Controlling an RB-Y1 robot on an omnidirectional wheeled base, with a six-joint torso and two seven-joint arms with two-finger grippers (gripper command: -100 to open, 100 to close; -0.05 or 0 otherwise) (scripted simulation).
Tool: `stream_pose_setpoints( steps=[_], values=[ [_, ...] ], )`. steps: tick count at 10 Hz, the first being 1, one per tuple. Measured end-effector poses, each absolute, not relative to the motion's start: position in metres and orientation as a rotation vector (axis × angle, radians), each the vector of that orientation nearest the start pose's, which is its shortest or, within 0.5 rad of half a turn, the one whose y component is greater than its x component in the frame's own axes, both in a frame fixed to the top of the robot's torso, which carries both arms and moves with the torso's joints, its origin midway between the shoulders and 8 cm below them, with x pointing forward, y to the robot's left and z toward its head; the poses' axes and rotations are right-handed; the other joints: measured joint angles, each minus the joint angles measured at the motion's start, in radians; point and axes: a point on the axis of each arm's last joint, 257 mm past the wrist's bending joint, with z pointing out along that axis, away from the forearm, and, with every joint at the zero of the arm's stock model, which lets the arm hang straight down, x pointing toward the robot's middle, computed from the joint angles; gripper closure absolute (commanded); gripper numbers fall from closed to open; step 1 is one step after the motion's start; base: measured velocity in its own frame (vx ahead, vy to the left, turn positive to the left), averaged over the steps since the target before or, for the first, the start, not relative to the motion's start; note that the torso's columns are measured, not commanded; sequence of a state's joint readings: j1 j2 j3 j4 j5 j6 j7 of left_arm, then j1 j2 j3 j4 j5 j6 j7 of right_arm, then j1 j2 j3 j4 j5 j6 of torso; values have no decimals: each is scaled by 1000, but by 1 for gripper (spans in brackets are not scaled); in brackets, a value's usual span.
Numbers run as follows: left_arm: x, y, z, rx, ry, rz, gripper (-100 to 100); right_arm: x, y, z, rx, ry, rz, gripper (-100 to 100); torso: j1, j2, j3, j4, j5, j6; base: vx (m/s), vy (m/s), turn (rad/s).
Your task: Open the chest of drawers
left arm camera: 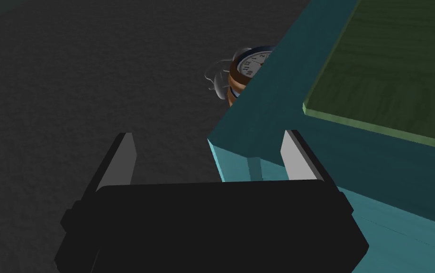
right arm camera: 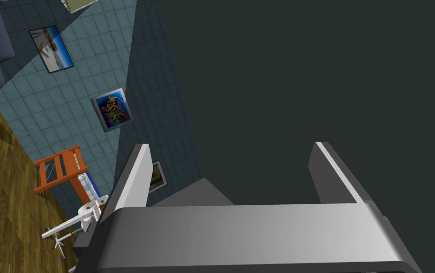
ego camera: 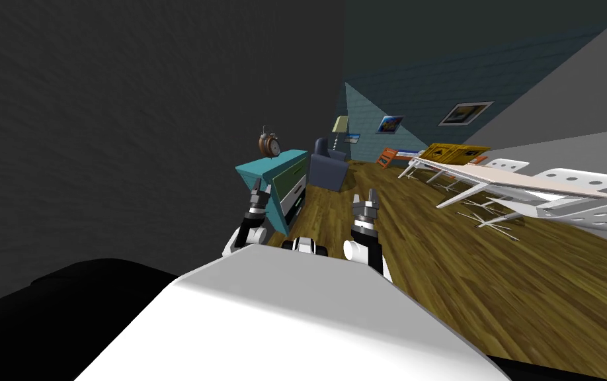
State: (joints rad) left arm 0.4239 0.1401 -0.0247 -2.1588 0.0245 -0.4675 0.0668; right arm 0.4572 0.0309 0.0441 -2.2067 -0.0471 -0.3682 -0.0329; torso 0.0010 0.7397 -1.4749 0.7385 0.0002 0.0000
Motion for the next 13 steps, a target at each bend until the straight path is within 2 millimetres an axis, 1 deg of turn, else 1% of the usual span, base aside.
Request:
stream_pose_setpoints(
  steps=[1, 5, 9, 13],
  values=[
    [385, 263, -17, -690, 776, -1386, -100, 383, -271, -21, 863, 666, 1384, 0, 2, 0, 0, 0, 1, 0, 130, -78, 13],
    [405, 270, -42, -765, 828, -1338, -100, 383, -271, -21, 863, 666, 1384, 0, -1, -2, -1, -1, 0, 0, 132, -71, 15],
    [422, 280, -65, -819, 899, -1287, -100, 383, -271, -21, 863, 666, 1384, 0, 0, -4, -3, -1, 0, 0, 125, -78, 15],
    [438, 291, -94, -889, 964, -1228, -100, 383, -271, -21, 863, 666, 1384, 0, 1, -1, -1, 0, 0, 0, 125, -81, 12]
  ],
)
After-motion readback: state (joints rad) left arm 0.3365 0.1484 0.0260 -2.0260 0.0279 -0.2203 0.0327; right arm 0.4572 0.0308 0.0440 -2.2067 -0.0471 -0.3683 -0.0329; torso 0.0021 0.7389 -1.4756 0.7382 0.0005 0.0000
